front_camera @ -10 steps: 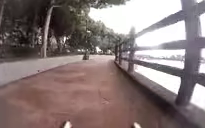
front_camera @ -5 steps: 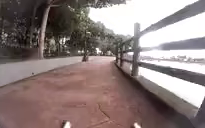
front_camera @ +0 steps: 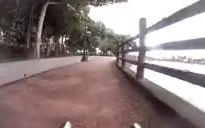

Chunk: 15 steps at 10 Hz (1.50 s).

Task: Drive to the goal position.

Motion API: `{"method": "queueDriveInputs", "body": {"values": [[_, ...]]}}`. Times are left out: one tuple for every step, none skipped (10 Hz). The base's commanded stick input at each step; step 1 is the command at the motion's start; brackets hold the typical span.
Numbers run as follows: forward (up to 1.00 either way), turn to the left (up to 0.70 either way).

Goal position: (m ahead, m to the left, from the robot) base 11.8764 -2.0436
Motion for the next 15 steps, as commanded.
{"method": "queueDriveInputs", "body": {"values": [[0.70, 0.02], [0.70, 0.02], [0.70, 0.02], [0.70, 0.02], [0.70, 0.02], [0.70, 0.02], [0.70, 0.02], [0.70, 0.02], [0.70, 0.02], [0.70, 0.09], [0.70, 0.29], [0.70, 0.32], [0.70, 0.18], [0.70, 0.00], [0.70, 0.00]]}}
